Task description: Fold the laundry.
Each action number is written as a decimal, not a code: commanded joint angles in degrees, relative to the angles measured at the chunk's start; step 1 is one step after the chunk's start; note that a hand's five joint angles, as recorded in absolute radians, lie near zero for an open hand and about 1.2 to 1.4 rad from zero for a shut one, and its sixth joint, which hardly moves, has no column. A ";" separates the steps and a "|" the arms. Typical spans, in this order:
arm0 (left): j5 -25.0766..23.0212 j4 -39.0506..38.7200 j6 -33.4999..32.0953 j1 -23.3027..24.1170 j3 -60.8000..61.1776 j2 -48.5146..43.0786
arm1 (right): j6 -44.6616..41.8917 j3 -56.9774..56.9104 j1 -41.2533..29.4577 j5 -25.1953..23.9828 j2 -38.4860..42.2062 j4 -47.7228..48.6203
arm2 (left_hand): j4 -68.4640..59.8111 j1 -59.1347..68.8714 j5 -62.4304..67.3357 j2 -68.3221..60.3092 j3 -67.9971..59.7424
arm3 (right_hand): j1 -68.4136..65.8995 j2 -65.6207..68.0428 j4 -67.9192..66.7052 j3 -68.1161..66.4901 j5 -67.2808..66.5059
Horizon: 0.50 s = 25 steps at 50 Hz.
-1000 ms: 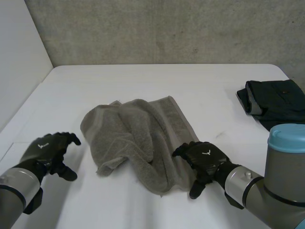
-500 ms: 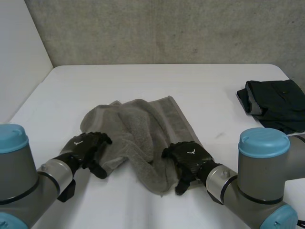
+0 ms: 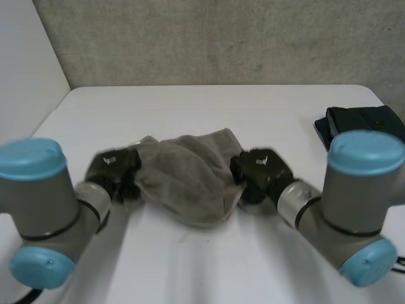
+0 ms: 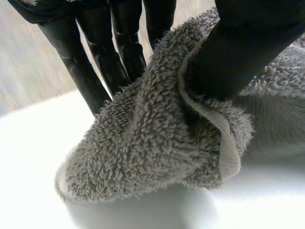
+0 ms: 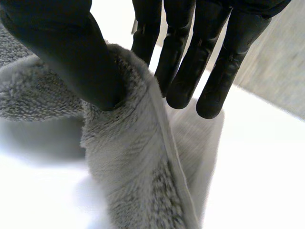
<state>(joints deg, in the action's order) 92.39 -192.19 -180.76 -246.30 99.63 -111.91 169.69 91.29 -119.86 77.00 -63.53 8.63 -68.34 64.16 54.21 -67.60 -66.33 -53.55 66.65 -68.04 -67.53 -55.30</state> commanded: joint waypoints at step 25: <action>-6.70 21.60 -31.84 -1.73 -24.04 -0.75 | -27.59 -34.05 -0.81 6.31 2.86 -33.68 | 15.04 -10.86 -10.91 14.30 13.03 | -26.45 13.35 -11.96 -12.47 -14.70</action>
<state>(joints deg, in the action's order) 85.47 -169.77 -211.75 -247.95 79.43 -104.11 139.16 63.78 -120.34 81.47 -70.29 -25.71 -53.52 52.54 43.64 -53.45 -53.62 -54.04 66.95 -68.08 -67.53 -55.92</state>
